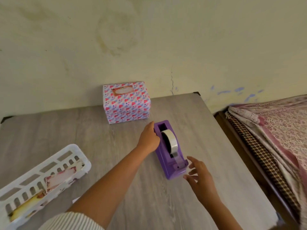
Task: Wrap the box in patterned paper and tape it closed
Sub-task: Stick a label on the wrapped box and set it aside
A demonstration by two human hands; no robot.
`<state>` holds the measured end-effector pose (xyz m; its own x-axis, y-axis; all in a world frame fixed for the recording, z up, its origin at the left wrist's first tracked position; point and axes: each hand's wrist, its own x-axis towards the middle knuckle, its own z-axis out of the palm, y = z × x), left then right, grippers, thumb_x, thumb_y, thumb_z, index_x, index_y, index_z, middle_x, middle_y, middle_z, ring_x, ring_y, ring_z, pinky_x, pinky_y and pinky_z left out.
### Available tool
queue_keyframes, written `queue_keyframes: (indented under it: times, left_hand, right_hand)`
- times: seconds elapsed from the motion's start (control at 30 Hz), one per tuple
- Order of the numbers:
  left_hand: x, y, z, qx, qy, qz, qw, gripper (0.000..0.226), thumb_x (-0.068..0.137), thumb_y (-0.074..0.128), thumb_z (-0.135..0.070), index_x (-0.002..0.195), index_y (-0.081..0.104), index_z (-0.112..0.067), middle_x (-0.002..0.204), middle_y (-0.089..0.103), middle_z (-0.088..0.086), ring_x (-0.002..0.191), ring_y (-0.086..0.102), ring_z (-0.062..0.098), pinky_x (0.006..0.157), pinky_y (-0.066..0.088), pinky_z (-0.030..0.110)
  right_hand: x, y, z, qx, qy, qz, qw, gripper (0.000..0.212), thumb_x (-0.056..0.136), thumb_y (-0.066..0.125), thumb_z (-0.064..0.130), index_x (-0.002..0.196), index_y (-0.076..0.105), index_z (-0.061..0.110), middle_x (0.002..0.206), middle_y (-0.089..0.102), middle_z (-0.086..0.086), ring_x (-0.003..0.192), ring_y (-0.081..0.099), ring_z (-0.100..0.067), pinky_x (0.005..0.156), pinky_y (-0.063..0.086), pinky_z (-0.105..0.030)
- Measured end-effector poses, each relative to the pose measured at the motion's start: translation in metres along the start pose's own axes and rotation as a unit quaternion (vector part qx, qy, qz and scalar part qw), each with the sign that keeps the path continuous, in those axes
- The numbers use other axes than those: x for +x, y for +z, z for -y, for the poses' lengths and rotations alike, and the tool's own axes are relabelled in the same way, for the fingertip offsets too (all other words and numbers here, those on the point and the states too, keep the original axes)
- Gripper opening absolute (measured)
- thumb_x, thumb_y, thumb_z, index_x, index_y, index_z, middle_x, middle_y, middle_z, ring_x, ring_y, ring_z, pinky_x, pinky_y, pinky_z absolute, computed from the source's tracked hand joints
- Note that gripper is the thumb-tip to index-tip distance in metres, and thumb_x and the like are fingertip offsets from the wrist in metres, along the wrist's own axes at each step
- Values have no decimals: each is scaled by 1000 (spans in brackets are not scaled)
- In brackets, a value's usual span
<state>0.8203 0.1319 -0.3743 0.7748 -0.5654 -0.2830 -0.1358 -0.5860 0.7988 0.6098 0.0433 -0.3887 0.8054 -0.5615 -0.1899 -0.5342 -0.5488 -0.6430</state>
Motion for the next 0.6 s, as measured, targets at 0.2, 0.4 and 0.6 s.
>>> queue_keyframes:
  times: [0.2,0.4,0.6]
  left_hand:
    - [2,0,-3,22,-14,19,999,54,91,48,-4,143,33,-14,140,46,6,126,46,24,99,40,32]
    - [9,8,10,61,18,-1,998,47,81,60,-4,125,45,-8,122,51,11,107,54,24,85,49,32]
    - [9,9,3,35,8,-30,999,33,82,57,0,113,50,-7,113,51,12,87,50,16,65,39,20]
  right_hand:
    - [8,3,1,-47,-42,-2,998,40,91,58,12,129,51,24,118,57,3,100,54,-8,89,51,-27]
    - [17,-5,5,-151,-83,52,984,30,95,50,18,124,53,25,119,58,6,107,55,-11,92,49,-25]
    - [22,-17,4,-181,-109,93,973,20,98,46,20,116,53,25,116,59,5,102,55,-11,87,48,-22]
